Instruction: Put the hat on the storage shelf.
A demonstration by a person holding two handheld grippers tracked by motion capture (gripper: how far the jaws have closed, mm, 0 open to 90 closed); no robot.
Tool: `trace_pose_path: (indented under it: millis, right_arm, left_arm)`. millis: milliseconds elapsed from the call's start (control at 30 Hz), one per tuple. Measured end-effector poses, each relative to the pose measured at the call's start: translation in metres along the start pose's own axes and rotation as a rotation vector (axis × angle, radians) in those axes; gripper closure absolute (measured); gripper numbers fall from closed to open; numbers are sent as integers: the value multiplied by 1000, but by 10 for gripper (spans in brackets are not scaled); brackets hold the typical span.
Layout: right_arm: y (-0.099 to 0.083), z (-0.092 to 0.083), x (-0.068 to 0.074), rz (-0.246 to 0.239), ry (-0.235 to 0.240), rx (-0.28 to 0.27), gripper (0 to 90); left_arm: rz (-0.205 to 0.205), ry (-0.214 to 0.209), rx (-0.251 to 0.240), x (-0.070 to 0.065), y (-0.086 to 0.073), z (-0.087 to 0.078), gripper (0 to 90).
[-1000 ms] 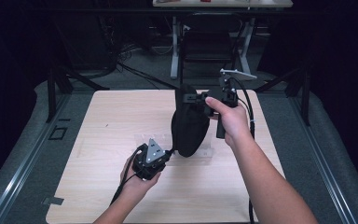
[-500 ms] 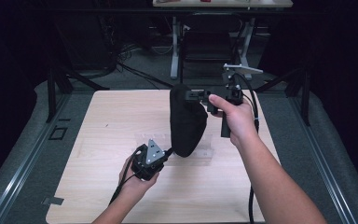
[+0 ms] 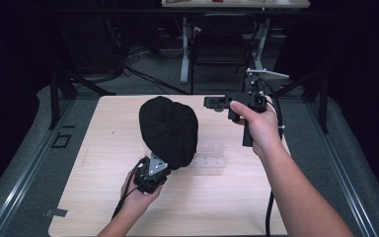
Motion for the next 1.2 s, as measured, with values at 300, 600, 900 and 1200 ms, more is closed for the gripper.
trace_pose_path:
  millis: [300, 600, 900, 1200]
  right_arm:
    - [-3, -7, -6, -28, -72, -13, 771]
    - [-13, -14, -9, -89, -194, -2, 771]
    - [-27, -21, -15, -109, -242, 3, 757]
    - [-49, -32, -20, -193, -362, 11, 711]
  left_arm:
    - [-58, -26, -36, 3, -10, 3, 834]
    - [-109, -46, -56, 13, -20, -11, 654]
    - [-186, -97, -80, 22, -36, -27, 517]
    - [-240, -92, -92, 35, -59, -37, 442]
Point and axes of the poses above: each handheld gripper's, and its own axes: z roughly forward along the jaws, y roughly out of its top, x roughly to its left, the point moved 5 cm from there along z, roughly forward along the jaws, and after that the axes turned 12 degrees about x, right-handed, at the moved point
